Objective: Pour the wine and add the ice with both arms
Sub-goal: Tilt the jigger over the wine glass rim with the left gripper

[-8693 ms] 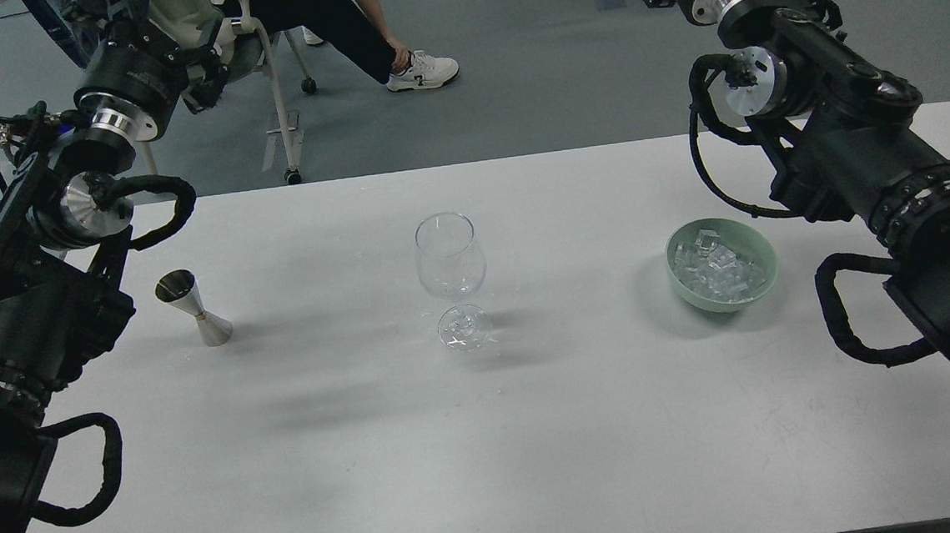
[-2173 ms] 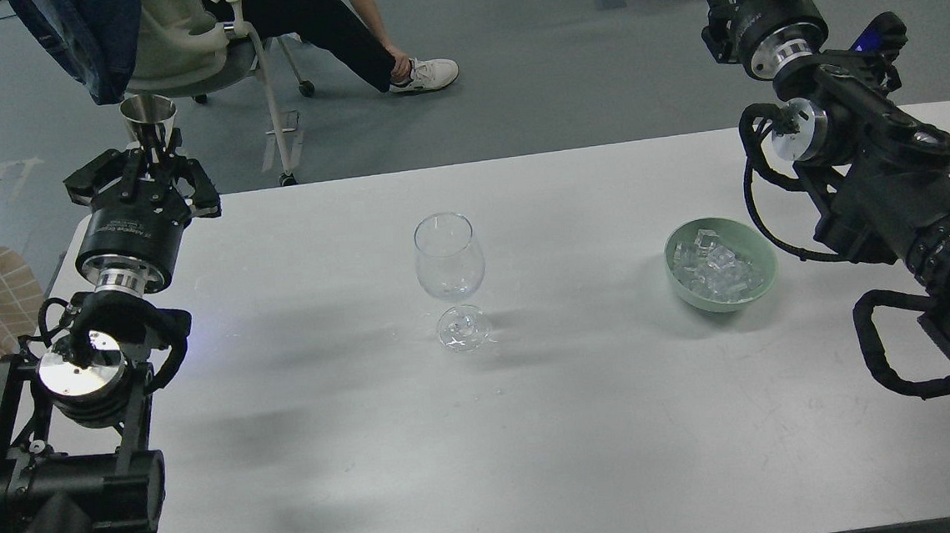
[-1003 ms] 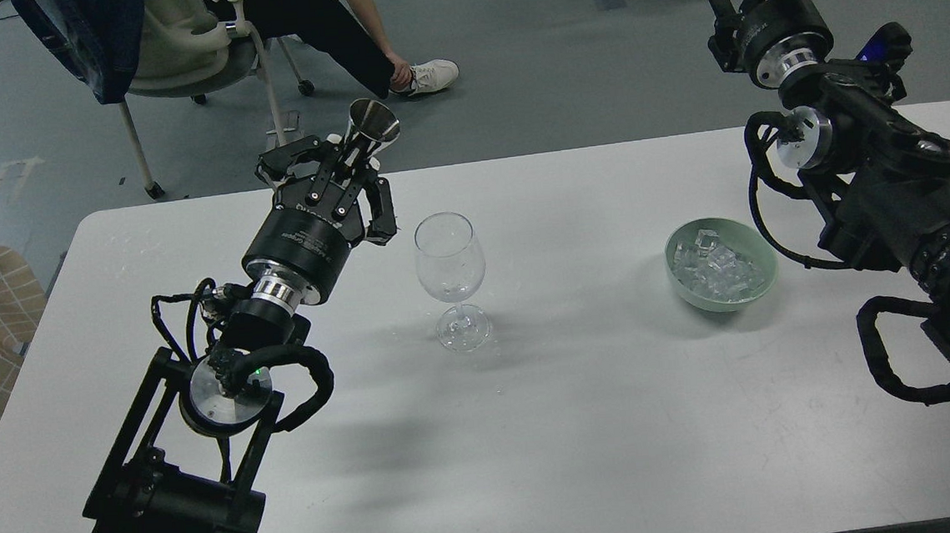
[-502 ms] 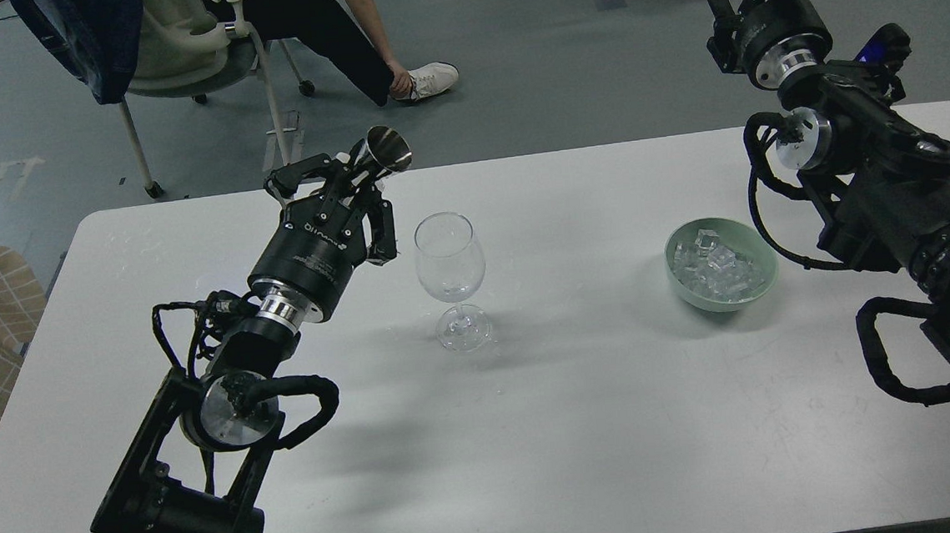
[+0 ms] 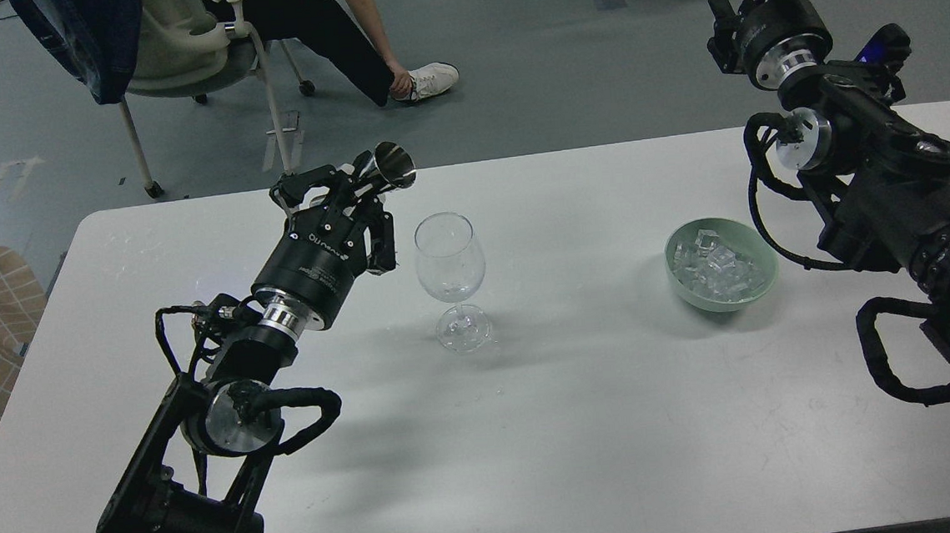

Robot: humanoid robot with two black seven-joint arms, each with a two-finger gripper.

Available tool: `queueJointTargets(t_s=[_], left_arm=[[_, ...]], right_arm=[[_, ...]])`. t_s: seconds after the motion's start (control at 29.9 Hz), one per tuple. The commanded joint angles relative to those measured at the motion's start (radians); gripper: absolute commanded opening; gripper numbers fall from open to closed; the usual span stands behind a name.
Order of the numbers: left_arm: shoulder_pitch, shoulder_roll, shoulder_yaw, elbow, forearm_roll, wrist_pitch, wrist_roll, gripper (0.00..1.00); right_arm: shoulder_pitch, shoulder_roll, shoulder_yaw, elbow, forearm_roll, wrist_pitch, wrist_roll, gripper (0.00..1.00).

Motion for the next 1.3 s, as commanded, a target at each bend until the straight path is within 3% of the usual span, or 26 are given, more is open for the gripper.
queueJointTargets(t_s=[0.0, 0.77, 1.27], left_arm=[[0.012, 0.018, 0.001, 0.008, 0.002, -0.005, -0.014, 0.12], [0.015, 0.028, 0.019, 0.012, 0.169, -0.067, -0.046, 0.12], [0.014, 0.034, 0.042, 0.017, 0.241, -0.064, -0.047, 0.12]], right_arm=[[0.001, 0.000, 0.000, 0.000, 0.000, 0.000, 0.000, 1.00], [0.000, 0.000, 0.000, 0.001, 0.000, 0.000, 0.000, 1.00], [0.001, 0.000, 0.000, 0.001, 0.000, 0.000, 0.000, 1.00]])
